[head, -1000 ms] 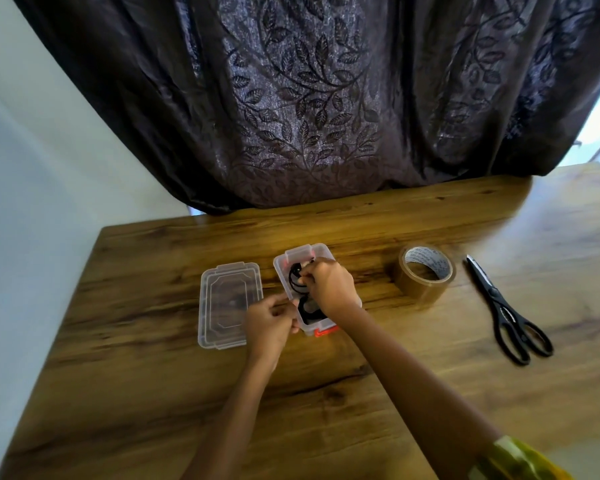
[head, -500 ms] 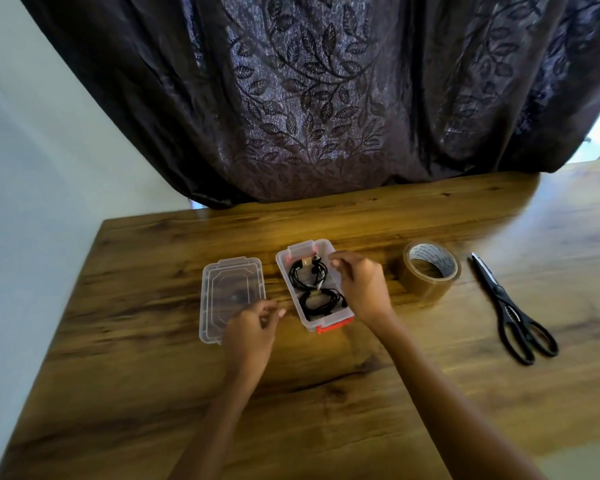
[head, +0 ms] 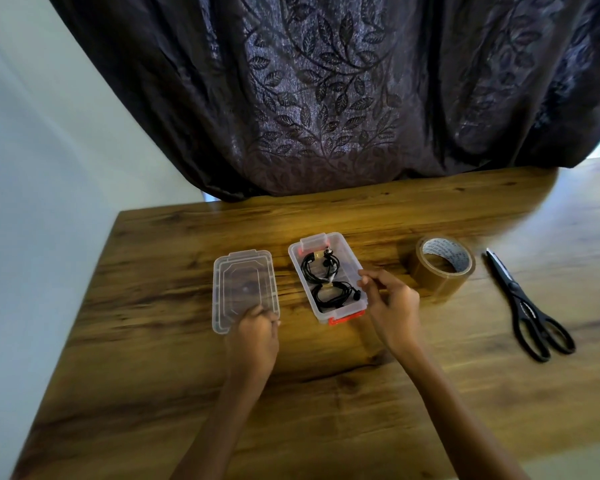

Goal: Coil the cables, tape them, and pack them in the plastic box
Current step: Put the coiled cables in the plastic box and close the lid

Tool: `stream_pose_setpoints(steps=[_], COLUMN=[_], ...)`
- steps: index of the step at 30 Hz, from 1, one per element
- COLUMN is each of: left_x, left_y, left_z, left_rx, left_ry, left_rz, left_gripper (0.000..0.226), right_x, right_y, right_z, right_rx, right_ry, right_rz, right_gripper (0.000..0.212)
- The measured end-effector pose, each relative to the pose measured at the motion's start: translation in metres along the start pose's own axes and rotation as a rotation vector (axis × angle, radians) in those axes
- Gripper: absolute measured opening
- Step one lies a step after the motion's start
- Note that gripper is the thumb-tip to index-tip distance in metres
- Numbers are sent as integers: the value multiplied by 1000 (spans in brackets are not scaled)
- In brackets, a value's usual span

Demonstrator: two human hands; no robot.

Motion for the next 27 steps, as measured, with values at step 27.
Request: stream_pose_setpoints(steps=[27], left_x=[34], left_y=[59], left_z=[2], left_rx=[318], left_ry=[-26], left_rz=[-1926], left_gripper=[15], right_x=[-7], right_y=[-24], right_z=[37], right_rx=[-270], right_ry=[-189], right_rz=[436], right_gripper=[11])
Point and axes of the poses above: each hand's wrist, its own z-axis towards the middle knuckle, its own x-axis out of the back of the hand, y = z × x, the point moved 5 cm from there along z, towards the middle knuckle, and after that the axes turned 10 degrees about -y, right-handed, at the moved point
